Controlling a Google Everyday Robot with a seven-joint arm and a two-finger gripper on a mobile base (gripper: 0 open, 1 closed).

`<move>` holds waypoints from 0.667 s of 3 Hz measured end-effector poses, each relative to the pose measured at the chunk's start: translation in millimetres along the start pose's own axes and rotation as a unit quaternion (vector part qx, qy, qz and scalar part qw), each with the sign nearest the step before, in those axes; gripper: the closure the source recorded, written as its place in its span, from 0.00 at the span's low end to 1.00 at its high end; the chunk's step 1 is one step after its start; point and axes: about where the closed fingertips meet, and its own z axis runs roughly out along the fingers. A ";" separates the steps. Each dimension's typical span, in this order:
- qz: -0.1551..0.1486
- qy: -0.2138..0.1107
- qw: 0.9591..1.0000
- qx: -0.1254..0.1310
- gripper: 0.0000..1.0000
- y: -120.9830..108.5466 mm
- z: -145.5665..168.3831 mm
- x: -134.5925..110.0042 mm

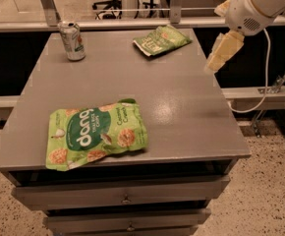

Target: Pick green jalapeno chip bag

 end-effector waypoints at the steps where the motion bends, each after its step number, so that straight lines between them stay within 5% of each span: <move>1: 0.021 -0.022 0.999 0.020 0.00 -15.1 8.8 -2.4; 2: 0.084 -0.096 0.991 0.040 0.00 -62.1 54.3 -6.2</move>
Offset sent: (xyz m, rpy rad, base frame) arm 0.1237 -0.0012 -0.0235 0.3544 -0.1079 -0.1382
